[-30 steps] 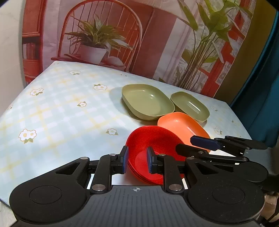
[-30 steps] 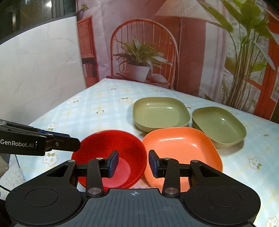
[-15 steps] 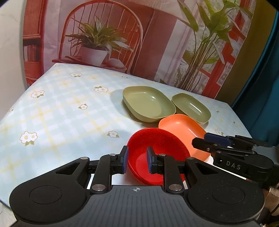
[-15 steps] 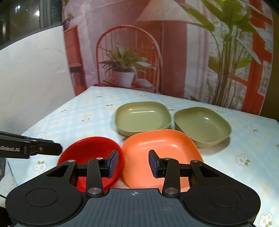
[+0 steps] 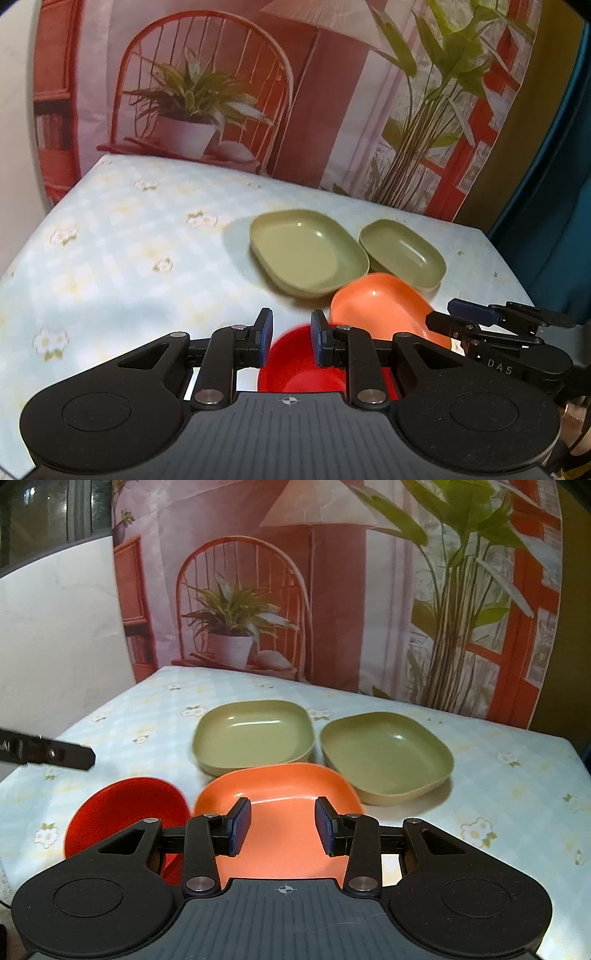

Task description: Organize plates and bowls

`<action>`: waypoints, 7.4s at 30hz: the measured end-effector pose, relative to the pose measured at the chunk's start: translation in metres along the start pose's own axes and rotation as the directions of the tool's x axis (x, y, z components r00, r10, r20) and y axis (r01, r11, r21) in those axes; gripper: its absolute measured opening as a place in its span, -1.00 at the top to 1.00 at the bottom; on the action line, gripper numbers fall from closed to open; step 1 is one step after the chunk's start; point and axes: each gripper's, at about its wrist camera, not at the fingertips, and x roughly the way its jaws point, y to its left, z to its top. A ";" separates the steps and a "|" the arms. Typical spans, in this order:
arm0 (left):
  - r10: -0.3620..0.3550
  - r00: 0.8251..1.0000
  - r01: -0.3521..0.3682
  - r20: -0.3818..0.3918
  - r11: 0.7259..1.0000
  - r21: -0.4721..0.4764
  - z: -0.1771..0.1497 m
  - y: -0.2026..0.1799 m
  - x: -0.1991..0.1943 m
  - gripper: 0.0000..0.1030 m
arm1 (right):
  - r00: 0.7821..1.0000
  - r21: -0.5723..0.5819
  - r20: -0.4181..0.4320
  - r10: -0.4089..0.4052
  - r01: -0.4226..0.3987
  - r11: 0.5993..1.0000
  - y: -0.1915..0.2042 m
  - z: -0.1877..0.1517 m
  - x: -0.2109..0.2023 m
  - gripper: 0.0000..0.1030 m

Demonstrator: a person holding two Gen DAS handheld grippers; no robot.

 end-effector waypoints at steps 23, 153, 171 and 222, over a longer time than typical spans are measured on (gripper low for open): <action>0.040 0.998 -0.042 0.057 0.999 0.034 0.081 0.005 0.032 0.54 | 0.991 0.039 0.134 0.009 -0.014 0.999 -0.071 0.102 0.039 0.25; -0.148 0.961 0.184 -0.234 0.973 0.139 0.017 -0.100 0.078 0.46 | 0.995 0.145 -0.058 0.084 -0.075 0.987 -0.126 0.030 0.002 0.69; -0.111 0.953 0.164 -0.283 0.972 0.170 0.006 -0.098 0.086 0.46 | 0.992 0.160 -0.090 0.090 -0.074 0.984 -0.117 0.013 0.009 0.69; -0.058 0.963 0.108 -0.264 0.978 0.178 0.010 -0.095 0.078 0.46 | 0.988 0.129 -0.127 0.087 -0.071 0.989 -0.109 0.002 0.022 0.88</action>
